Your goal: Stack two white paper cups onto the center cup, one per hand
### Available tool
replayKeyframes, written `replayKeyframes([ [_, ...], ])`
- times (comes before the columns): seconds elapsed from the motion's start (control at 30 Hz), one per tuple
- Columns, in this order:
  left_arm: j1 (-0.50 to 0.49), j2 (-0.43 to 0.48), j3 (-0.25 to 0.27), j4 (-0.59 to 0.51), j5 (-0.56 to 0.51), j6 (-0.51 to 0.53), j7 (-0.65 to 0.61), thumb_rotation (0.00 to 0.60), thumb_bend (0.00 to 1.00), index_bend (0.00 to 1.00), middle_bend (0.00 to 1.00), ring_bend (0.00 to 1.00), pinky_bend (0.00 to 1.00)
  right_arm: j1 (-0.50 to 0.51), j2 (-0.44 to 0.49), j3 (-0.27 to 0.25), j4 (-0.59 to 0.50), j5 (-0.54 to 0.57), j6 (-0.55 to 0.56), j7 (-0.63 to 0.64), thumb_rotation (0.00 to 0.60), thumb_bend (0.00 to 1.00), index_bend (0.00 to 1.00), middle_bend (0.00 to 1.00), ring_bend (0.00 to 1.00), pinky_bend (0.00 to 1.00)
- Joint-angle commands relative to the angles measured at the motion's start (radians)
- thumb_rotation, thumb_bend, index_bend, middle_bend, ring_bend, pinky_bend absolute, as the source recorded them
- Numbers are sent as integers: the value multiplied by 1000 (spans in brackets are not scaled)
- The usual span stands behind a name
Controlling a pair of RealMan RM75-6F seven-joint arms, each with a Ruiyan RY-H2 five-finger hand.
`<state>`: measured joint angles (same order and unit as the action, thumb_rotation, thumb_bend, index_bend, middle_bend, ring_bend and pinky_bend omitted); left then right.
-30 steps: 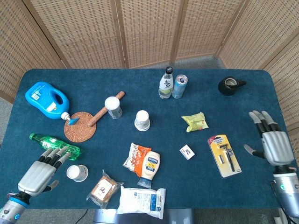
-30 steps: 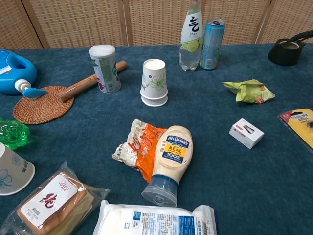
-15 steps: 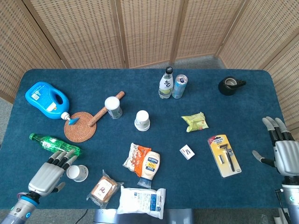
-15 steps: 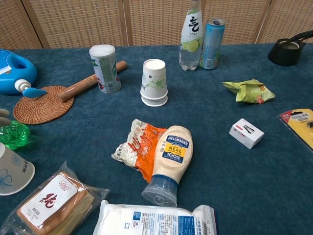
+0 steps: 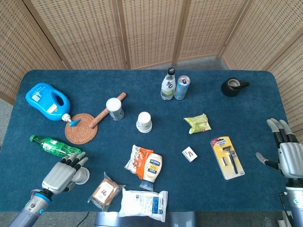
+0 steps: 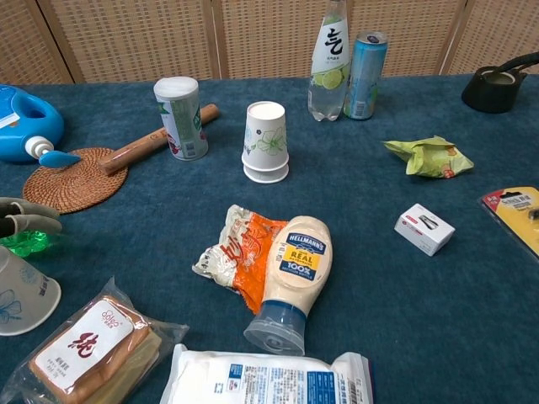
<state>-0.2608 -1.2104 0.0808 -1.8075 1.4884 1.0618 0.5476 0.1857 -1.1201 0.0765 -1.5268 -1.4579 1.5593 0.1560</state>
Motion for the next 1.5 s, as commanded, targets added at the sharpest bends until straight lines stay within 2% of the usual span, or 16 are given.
replayKeyframes([
  [0.03,-6,-10,1,3,-8,-4,10,600,340,240,240,123,306,-2,-1,5,0,-3,-1,2,600,196,26,0,0,237],
  [0.1,-8,-16,2,3,-14,-2,18,600,348,321,314,192,353,-5,-3,9,1,-5,-3,1,600,200,25,0,0,237],
  [0.2,-9,-22,5,3,-14,6,19,600,363,380,370,256,430,-7,-5,13,1,-8,-6,0,600,206,26,0,0,237],
  [0.3,-11,-23,7,1,-12,14,11,600,370,422,411,297,445,-9,-7,17,2,-9,-11,0,600,211,27,0,0,237],
  [0.57,-25,-8,-11,-22,-24,30,-23,600,371,429,418,304,446,-14,-12,23,2,-16,-21,-6,600,210,27,0,0,237],
  [0.67,-45,15,-34,-63,-35,25,-45,600,371,421,411,304,445,-15,-15,24,1,-19,-26,-9,600,212,26,0,0,237],
  [0.87,-113,79,-118,-186,-88,8,-48,600,371,405,395,291,444,-16,-22,25,1,-26,-36,-17,600,211,27,0,0,237],
  [1.1,-241,132,-253,-295,-278,-52,0,600,372,390,380,281,441,-18,-27,26,0,-32,-46,-19,600,211,27,0,0,237],
  [1.3,-381,120,-355,-311,-496,-96,40,600,371,367,364,261,442,-19,-26,30,0,-29,-55,-17,600,212,26,0,0,237],
  [1.5,-552,70,-418,-285,-752,-79,136,600,372,353,351,251,446,-21,-25,31,-3,-35,-56,-10,600,213,27,0,0,237],
])
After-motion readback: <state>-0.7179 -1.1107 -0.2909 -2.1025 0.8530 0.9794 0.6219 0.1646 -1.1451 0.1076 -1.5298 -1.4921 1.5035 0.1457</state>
